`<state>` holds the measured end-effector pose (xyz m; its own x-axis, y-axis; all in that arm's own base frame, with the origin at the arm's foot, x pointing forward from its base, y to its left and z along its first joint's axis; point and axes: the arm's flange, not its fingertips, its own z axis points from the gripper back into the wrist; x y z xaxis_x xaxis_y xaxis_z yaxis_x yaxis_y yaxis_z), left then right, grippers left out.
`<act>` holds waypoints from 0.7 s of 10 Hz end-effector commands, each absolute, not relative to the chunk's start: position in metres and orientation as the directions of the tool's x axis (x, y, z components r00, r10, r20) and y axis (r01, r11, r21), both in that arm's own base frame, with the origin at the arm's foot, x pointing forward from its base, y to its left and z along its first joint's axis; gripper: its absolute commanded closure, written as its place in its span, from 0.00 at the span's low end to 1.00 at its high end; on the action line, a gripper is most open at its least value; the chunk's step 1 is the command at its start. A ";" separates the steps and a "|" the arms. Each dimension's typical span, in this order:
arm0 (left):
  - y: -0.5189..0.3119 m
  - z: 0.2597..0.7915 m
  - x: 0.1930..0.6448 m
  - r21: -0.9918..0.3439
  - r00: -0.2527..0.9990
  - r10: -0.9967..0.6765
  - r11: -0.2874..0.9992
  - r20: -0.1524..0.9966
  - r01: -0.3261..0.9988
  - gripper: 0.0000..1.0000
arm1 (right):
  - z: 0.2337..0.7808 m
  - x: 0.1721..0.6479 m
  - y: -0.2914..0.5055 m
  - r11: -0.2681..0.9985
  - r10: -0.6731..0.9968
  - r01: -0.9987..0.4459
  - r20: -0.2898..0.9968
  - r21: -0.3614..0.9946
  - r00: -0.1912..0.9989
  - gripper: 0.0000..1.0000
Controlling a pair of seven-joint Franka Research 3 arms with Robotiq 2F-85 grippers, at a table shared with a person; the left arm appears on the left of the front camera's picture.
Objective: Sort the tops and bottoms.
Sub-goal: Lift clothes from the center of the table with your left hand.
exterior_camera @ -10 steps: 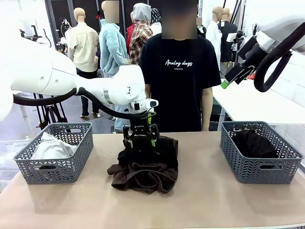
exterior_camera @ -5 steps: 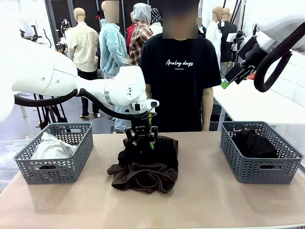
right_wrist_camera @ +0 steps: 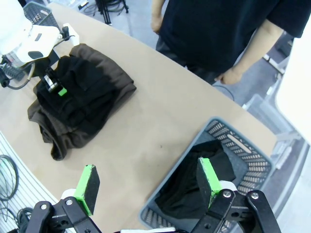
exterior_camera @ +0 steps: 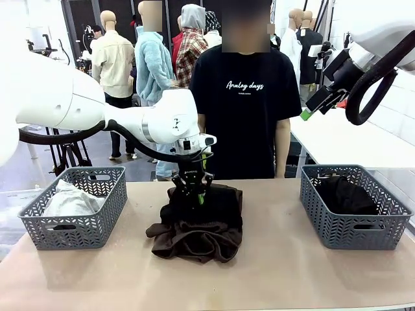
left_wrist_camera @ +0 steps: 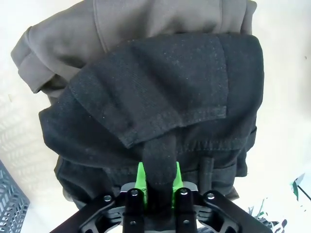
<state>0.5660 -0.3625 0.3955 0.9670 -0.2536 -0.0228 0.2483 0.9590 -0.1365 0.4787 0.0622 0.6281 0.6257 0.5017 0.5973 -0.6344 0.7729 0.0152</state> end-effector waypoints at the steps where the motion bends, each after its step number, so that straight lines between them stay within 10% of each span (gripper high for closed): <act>1: -0.360 0.400 0.558 -0.138 0.959 -0.283 0.950 -0.011 0.279 1.00 | 0.630 0.480 0.064 0.785 0.498 -0.620 0.583 0.012 0.642 0.00; 7: -0.359 0.457 0.552 -0.075 0.949 -0.291 0.951 0.120 0.301 1.00 | 0.630 0.480 0.064 0.785 0.498 -0.620 0.583 0.012 0.642 0.00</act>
<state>0.5633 -0.3630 0.4216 0.9585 -0.2832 0.0329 0.2851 0.9508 -0.1212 0.4787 0.0622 0.6281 0.6258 0.5017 0.5972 -0.6342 0.7730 0.0153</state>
